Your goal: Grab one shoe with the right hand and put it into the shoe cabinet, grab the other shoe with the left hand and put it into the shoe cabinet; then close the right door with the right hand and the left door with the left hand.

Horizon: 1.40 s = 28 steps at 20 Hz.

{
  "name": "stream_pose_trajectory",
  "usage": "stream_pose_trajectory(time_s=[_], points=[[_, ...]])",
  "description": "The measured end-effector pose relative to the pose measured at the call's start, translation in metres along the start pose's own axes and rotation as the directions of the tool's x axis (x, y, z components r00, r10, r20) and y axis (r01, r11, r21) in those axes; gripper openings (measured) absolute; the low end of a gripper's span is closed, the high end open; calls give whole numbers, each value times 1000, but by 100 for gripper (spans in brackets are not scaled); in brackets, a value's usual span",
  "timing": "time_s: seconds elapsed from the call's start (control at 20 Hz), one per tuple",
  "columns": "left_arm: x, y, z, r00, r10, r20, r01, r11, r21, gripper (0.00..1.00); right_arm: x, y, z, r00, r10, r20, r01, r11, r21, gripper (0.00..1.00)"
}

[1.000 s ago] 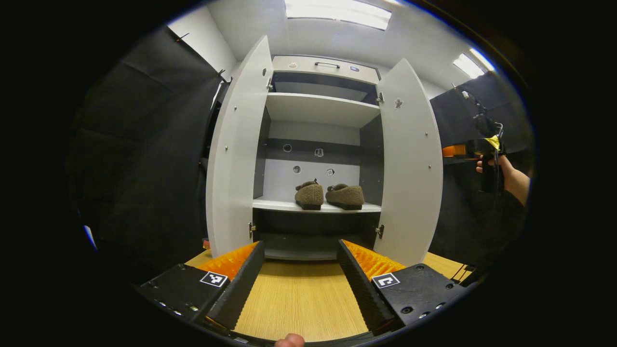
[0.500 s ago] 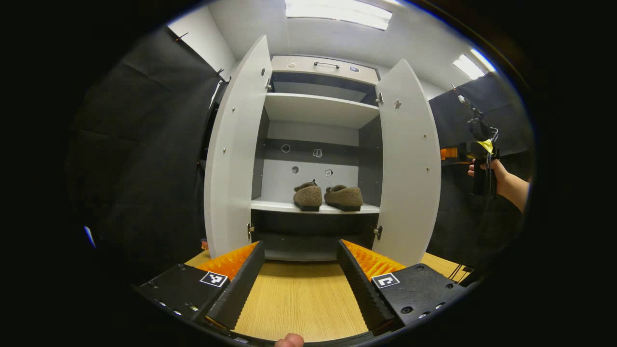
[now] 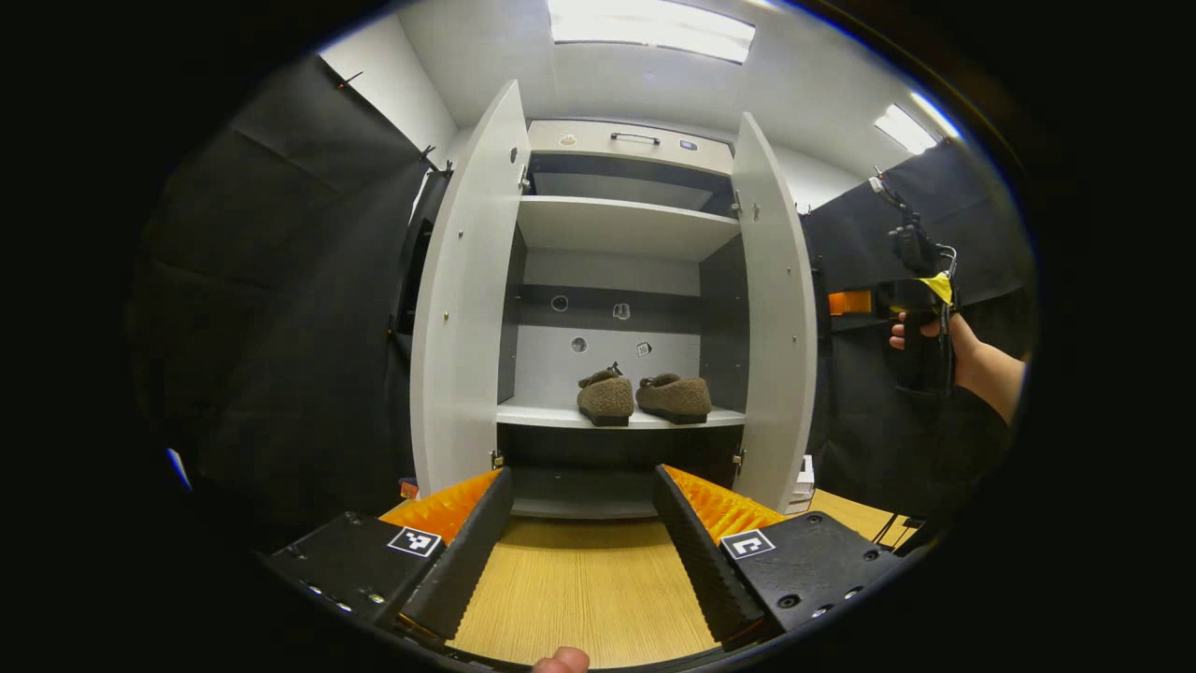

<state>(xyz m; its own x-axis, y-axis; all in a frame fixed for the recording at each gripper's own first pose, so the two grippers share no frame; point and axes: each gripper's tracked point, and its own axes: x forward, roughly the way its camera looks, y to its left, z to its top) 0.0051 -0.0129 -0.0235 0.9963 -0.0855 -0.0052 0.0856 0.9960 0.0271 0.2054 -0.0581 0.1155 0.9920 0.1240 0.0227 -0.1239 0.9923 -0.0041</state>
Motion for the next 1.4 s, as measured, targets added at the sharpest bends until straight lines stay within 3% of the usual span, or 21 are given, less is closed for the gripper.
stream_pose_trajectory(time_s=[0.4, 0.7, 0.9, 1.4], points=[[-9, 17, 3, 999, 41, -11, -41, 999, 3, 93, 37, 79, -6, 990, 140, -16, -139, 989, 41, 89], [-14, 18, 5, 999, 43, -5, -43, 999, -9, 93, 56, 99, -4, 994, 112, -1, -112, 993, -25, 87], [-12, 19, 5, 999, 39, -11, -40, 999, -26, 93, 18, 99, 4, 992, 125, 33, -124, 992, -32, 90], [-1, -7, 10, 1000, -25, -12, 23, 995, -97, 93, -117, 81, -48, 995, -59, 83, 59, 998, -5, 89]])
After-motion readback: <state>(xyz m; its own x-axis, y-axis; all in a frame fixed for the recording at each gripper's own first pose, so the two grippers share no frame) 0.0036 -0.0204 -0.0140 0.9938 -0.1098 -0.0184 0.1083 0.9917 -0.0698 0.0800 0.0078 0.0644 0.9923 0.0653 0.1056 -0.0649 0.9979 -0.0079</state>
